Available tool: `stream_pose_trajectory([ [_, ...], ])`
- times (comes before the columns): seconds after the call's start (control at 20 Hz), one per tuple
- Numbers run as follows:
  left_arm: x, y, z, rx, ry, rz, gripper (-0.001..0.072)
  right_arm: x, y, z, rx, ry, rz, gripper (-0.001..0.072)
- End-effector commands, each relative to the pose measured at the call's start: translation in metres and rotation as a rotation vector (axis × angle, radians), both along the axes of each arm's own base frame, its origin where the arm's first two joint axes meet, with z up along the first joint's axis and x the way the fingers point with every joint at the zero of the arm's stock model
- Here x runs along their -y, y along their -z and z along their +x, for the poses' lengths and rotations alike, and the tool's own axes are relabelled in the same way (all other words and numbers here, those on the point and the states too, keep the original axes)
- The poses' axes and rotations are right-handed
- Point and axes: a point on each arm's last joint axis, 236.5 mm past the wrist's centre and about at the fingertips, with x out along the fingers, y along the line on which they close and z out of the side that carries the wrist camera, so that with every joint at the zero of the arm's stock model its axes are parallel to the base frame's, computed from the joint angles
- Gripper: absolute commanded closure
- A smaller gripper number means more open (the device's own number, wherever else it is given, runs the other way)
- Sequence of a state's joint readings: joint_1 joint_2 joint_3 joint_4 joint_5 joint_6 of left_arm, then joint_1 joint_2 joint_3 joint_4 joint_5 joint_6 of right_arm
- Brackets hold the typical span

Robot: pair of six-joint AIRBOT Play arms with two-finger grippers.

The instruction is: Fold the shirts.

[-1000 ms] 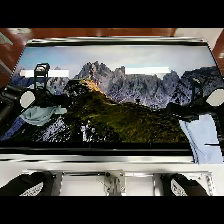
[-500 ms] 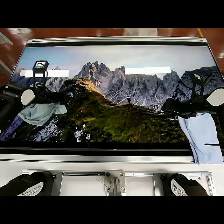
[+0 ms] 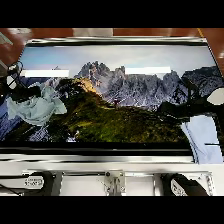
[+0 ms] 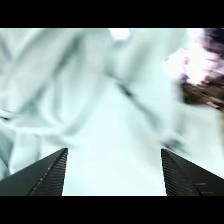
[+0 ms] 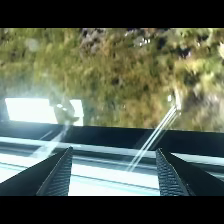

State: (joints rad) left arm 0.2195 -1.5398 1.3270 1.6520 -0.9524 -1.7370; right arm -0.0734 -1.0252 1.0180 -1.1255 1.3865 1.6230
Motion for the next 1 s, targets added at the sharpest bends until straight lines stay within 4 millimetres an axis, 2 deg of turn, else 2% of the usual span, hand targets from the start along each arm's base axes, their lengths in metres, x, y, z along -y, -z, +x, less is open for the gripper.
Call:
stream_pose_trajectory([
  [0.0,-0.020,0.054,-0.001,-0.085,-0.062,-0.164,-0.0004,0.012,0.005,0.001,-0.008,0.030,-0.049,0.0081],
  [0.1,-0.005,0.068,0.005,-0.088,0.000,-0.227,-0.0005,0.016,0.006,0.001,-0.009,0.029,-0.068,0.0081],
  [0.35,-0.003,0.081,0.003,-0.112,0.015,-0.234,0.0001,0.018,0.007,0.001,-0.010,0.033,-0.075,0.0081],
  [0.4,-0.002,0.083,0.001,-0.121,0.015,-0.237,0.0094,0.018,0.007,0.001,-0.010,0.036,-0.074,0.0081],
  [0.45,-0.001,0.085,-0.001,-0.133,0.018,-0.241,0.0366,0.018,0.007,0.001,-0.011,0.041,-0.073,0.0081],
  [0.5,0.000,0.086,-0.004,-0.147,0.026,-0.245,0.0673,0.018,0.007,0.001,-0.011,0.041,-0.073,0.0081],
  [0.6,0.003,0.080,-0.009,-0.165,0.038,-0.252,0.0667,0.017,0.007,0.001,-0.011,0.041,-0.073,0.0081],
  [0.65,0.004,0.071,-0.007,-0.154,0.040,-0.253,0.0667,0.018,0.007,0.002,-0.010,0.041,-0.073,0.0082],
  [0.75,0.014,0.036,0.003,-0.084,0.050,-0.273,0.0667,0.019,0.005,0.010,0.022,0.054,-0.074,0.0082],
  [0.85,0.045,-0.021,0.016,0.046,0.112,-0.314,0.0668,0.021,0.003,0.020,0.066,0.071,-0.078,0.0081],
  [0.95,0.094,-0.093,0.019,0.196,0.237,-0.349,0.0668,0.019,0.001,0.022,0.087,0.043,-0.078,0.0081],
])
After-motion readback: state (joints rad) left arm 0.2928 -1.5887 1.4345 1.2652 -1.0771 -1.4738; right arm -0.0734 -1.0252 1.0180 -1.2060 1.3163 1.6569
